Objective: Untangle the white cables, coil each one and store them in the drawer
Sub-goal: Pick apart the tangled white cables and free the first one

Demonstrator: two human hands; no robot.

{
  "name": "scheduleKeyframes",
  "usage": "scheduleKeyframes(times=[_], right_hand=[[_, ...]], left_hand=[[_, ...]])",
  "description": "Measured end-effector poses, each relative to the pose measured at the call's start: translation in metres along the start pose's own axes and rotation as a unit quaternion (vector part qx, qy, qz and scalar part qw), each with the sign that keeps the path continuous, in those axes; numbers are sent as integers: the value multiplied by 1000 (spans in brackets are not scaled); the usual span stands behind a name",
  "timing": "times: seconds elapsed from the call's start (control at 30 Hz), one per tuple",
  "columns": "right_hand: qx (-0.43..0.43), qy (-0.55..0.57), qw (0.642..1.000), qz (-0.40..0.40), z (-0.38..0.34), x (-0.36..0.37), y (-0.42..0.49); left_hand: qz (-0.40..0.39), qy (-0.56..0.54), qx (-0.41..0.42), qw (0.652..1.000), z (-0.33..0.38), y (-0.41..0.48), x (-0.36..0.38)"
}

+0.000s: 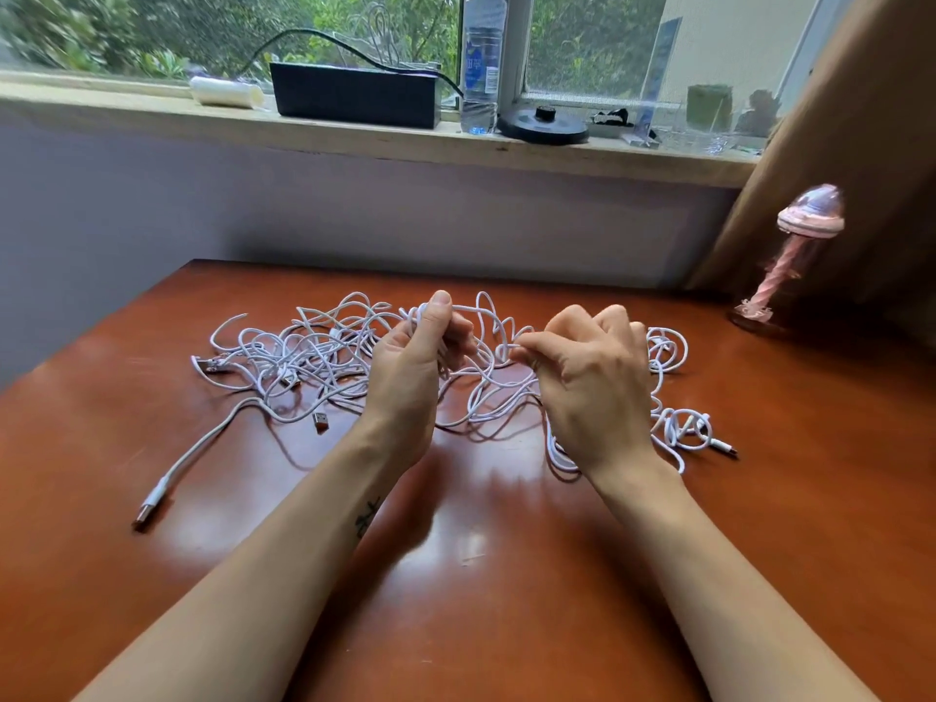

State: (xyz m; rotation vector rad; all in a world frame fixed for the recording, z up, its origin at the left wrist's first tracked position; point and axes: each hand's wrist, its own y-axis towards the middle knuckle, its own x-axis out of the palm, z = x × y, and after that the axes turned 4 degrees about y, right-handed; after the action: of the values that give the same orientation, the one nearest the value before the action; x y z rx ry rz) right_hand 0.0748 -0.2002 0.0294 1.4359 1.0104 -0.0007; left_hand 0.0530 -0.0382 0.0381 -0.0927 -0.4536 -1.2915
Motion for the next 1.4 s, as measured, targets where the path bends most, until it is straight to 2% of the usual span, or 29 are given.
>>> scheduleKeyframes(times=[0.07,0.17,0.4,0.53,0.6,0.7,0.9,1.07,1.23,1.3,1.4], right_hand=[[8,-33,999,-27,4,2,-1],[38,8,997,-66,5,1,-3],[95,0,991,-92,0,-6,-1],[17,38,990,-132,9,8,-3],[-8,74,985,-154,10,16,-4],[-18,172,976,-134,7,17,-5],[47,313,939,-135,-6,11,-5],[78,209,973,-53,-12,10,-2],[42,-7,999,9,-4,3,1],[28,-13,999,24,0,3,2],[51,73,996,31,5,5,3]], left_hand=[[-11,-4,-5,1000,1,-2,2],[-32,13,-3,999,0,-5,4],[-83,51,5,995,-4,-7,5],[-98,36,0,995,-5,-6,5],[-97,10,-11,995,-6,-4,3],[-86,-22,-30,996,-7,1,0],[-46,-40,-28,998,-10,5,-3],[-17,-21,-19,999,-13,7,-4],[16,16,1,1000,-11,6,-3],[20,56,26,998,-10,3,-2],[5,119,78,990,-10,-2,0]])
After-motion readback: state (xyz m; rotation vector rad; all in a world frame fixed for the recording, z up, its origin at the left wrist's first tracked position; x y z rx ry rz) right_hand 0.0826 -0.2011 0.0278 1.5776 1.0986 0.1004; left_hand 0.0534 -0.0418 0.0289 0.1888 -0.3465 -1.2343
